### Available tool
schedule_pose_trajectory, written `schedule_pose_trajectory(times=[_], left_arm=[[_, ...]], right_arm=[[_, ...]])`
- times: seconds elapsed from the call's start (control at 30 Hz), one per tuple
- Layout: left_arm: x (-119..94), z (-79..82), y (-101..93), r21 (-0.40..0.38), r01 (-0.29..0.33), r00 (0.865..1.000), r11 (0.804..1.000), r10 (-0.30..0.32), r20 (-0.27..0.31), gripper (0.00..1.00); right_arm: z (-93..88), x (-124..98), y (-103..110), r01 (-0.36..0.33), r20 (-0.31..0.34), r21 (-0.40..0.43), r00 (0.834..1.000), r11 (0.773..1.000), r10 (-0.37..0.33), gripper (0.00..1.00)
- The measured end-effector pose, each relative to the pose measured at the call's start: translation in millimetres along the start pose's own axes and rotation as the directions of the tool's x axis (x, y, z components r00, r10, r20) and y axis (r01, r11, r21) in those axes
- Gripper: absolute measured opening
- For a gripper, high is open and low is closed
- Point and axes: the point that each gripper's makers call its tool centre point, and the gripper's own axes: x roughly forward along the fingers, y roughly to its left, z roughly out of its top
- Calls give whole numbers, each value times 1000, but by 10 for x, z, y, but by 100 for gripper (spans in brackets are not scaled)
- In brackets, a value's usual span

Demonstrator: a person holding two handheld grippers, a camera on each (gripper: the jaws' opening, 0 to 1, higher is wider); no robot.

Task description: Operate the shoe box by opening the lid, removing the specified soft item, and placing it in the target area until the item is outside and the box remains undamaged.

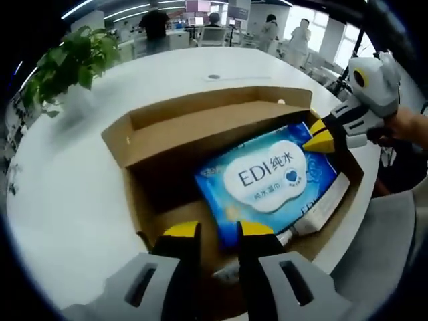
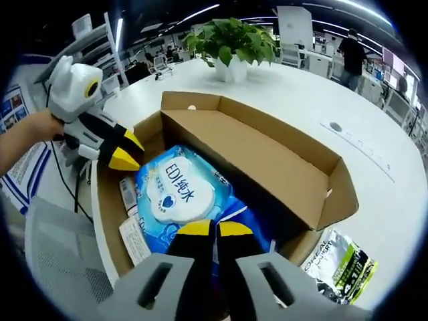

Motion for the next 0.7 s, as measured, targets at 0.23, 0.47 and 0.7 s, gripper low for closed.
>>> schedule_pose_trajectory(times=[0.23,0.47,0.7], left_arm=[[152,-35,-13,1,36,997,999,-36,-62,18],[259,-48,-87,-90,104,991,990,-110,-74,14],[299,-58,-75,-125,101,992,987,-110,-69,9]], right_arm=[[-19,3,-6,0,0,2,1000,1000,0,0],[-12,6,2,-3,3,3,1000,1000,3,0],[-6,6,10,2,13,20,1000,1000,-2,0]])
